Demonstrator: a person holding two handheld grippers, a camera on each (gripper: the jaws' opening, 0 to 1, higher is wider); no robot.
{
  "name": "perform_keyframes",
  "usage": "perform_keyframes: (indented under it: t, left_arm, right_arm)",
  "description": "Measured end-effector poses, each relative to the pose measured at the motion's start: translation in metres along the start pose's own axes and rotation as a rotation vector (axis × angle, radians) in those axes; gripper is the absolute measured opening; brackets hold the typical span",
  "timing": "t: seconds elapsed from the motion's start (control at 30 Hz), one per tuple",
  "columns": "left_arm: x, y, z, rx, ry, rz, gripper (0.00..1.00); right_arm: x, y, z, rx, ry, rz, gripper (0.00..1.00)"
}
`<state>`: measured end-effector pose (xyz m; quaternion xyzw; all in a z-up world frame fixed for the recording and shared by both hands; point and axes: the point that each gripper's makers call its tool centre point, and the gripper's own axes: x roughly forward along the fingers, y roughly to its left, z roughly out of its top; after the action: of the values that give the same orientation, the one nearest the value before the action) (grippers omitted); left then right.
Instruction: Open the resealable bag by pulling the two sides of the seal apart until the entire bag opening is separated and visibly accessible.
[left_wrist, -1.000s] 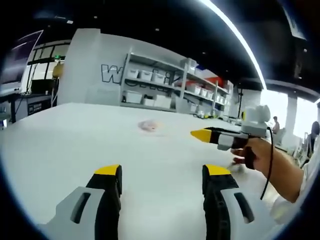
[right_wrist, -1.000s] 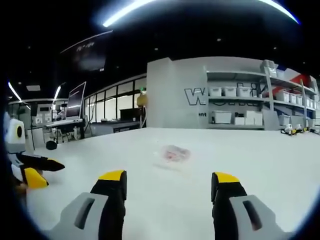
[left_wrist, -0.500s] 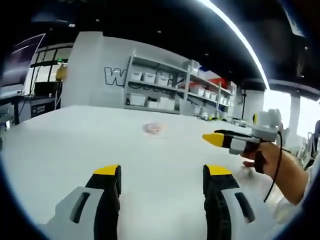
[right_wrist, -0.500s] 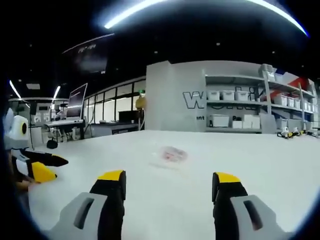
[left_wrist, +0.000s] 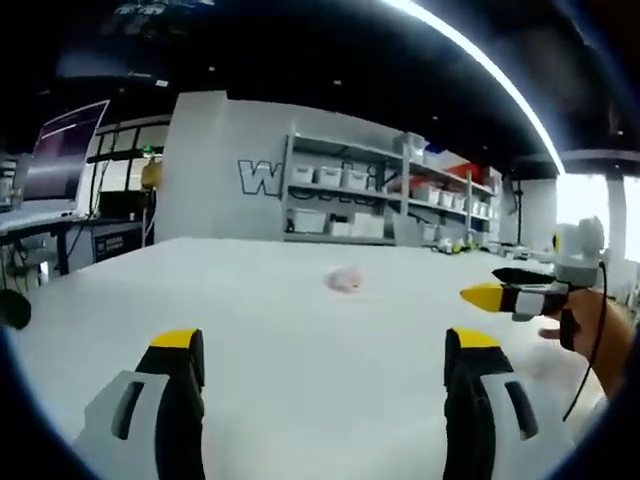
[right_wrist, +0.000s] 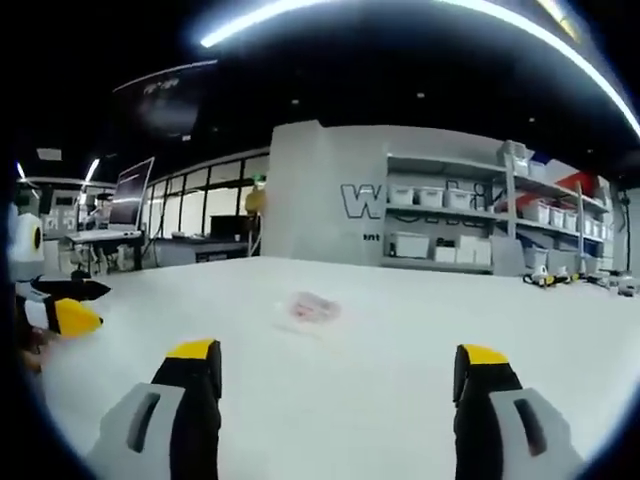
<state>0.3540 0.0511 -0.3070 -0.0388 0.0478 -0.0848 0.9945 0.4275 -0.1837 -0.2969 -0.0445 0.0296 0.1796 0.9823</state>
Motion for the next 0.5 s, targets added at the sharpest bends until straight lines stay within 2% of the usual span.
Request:
perform_keyframes:
  t: [0.17,0.33,0.43,0.5]
  left_arm:
    - [0.005,0.005,-0.004,0.018,0.015,0.018,1.0]
    - [0.0,0.006,-0.006,0.031,0.022,0.033,1.0]
    - [0.0,0.01,-0.007,0.05,0.038,0.044,1.0]
    - [-0.001,0.011,-0.007,0.054,0.046,0.046,1.0]
  right_arm:
    - [0.001,-0.004,0.002,-0.035,0.006,-0.019,0.98]
    - [0.004,-0.006,-0.005,-0.047,0.039,-0.02,0.99]
    - [0.003,-0.006,-0.012,-0.065,0.082,-0.02,0.99]
    - [0.003,-0.006,-0.011,-0.06,0.084,-0.018,0.99]
